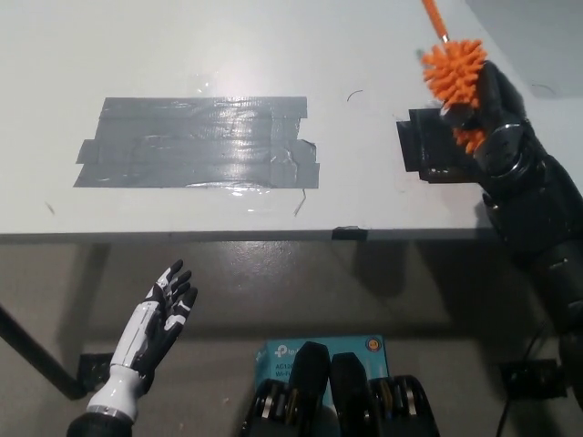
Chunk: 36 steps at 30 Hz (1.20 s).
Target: A person hands an oraange duster to the robot and the robot grabs it with its right hand and places it on the black marked spot infron tof it on the desk
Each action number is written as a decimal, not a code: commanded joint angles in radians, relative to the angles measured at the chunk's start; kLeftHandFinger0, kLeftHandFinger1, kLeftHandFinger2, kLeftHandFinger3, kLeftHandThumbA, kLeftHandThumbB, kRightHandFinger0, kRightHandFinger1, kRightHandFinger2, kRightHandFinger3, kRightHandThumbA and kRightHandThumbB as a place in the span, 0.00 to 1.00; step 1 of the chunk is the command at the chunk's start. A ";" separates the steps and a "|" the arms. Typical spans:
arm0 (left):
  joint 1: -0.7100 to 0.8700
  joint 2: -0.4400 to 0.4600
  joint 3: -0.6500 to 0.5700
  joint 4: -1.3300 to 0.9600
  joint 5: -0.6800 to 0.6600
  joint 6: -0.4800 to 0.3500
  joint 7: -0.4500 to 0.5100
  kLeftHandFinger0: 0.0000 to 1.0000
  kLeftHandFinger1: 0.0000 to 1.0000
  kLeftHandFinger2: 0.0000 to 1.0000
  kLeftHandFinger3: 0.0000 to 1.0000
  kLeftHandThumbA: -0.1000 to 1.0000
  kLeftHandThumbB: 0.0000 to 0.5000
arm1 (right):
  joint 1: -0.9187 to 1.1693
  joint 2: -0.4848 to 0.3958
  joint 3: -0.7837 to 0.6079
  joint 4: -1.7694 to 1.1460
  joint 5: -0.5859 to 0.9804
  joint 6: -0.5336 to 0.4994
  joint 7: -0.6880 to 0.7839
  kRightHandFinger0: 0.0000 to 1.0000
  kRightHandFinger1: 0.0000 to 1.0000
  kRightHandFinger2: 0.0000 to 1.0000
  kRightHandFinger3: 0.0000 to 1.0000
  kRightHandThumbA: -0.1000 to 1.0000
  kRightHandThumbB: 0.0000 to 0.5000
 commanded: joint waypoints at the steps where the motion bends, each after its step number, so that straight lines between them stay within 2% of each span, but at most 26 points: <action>1: -0.025 0.016 -0.002 -0.005 0.002 -0.042 -0.013 1.00 1.00 1.00 1.00 0.77 0.24 | -0.056 -0.036 0.045 -0.076 0.026 -0.003 0.205 1.00 1.00 1.00 1.00 0.46 0.83; 2: -0.026 0.015 -0.001 -0.009 -0.003 -0.035 -0.016 1.00 1.00 1.00 1.00 0.76 0.24 | -0.060 -0.046 0.058 -0.089 0.024 -0.003 0.239 1.00 1.00 1.00 1.00 0.52 0.84; 5: -0.028 0.015 -0.001 -0.014 -0.001 -0.025 -0.014 1.00 1.00 1.00 1.00 0.76 0.24 | -0.062 -0.058 0.067 -0.103 0.025 -0.009 0.267 1.00 1.00 1.00 1.00 0.56 0.85; 9: -0.030 0.019 -0.004 -0.004 0.011 -0.044 -0.014 0.98 1.00 1.00 1.00 0.76 0.27 | -0.055 -0.067 0.067 -0.128 0.029 -0.006 0.279 1.00 1.00 1.00 1.00 0.56 0.82; 11: -0.031 0.020 -0.004 -0.005 0.011 -0.042 -0.015 0.98 1.00 1.00 1.00 0.77 0.30 | -0.053 -0.068 0.061 -0.130 0.039 -0.009 0.291 1.00 1.00 1.00 1.00 0.52 0.77; 14: -0.032 0.019 -0.002 -0.011 0.004 -0.035 -0.018 0.98 1.00 1.00 1.00 0.74 0.28 | -0.049 -0.068 0.054 -0.143 0.046 -0.005 0.301 1.00 1.00 1.00 1.00 0.49 0.77; 22: -0.002 0.020 0.006 -0.022 0.001 -0.040 -0.014 0.98 1.00 1.00 1.00 0.73 0.28 | -0.016 -0.075 0.061 -0.235 0.011 0.027 0.272 1.00 1.00 1.00 1.00 0.54 0.74; 23: 0.001 0.021 0.007 -0.024 0.004 -0.039 -0.012 0.99 1.00 1.00 1.00 0.73 0.28 | -0.005 -0.080 0.049 -0.273 0.014 0.029 0.264 1.00 1.00 1.00 1.00 0.53 0.68; 24: 0.004 0.022 0.007 -0.025 0.007 -0.039 -0.010 0.99 1.00 1.00 1.00 0.73 0.28 | 0.004 -0.084 0.041 -0.300 0.018 0.031 0.259 1.00 1.00 1.00 1.00 0.53 0.66; 25: 0.010 0.021 0.010 -0.031 -0.004 -0.034 -0.014 0.98 1.00 1.00 1.00 0.71 0.26 | 0.026 -0.097 0.019 -0.384 0.027 0.037 0.259 1.00 1.00 1.00 1.00 0.60 0.63; 27: 0.011 0.019 0.010 -0.034 -0.007 -0.032 -0.017 0.98 1.00 1.00 1.00 0.71 0.27 | 0.057 -0.113 -0.006 -0.504 0.034 0.039 0.260 1.00 1.00 1.00 1.00 0.67 0.58; 30: 0.002 0.016 0.008 -0.031 0.002 -0.028 -0.012 0.98 1.00 1.00 1.00 0.72 0.28 | 0.107 -0.129 -0.057 -0.686 0.059 0.046 0.263 1.00 1.00 1.00 1.00 0.73 0.58; 33: 0.002 0.012 0.005 -0.032 -0.004 -0.032 -0.018 0.99 1.00 1.00 1.00 0.75 0.28 | 0.174 -0.149 -0.099 -0.907 0.074 0.076 0.288 1.00 1.00 1.00 1.00 0.86 0.54; 36: -0.004 0.015 0.004 -0.028 -0.004 -0.039 -0.021 1.00 1.00 1.00 1.00 0.77 0.26 | 0.237 -0.152 -0.137 -1.070 0.110 0.080 0.303 1.00 1.00 1.00 1.00 0.88 0.52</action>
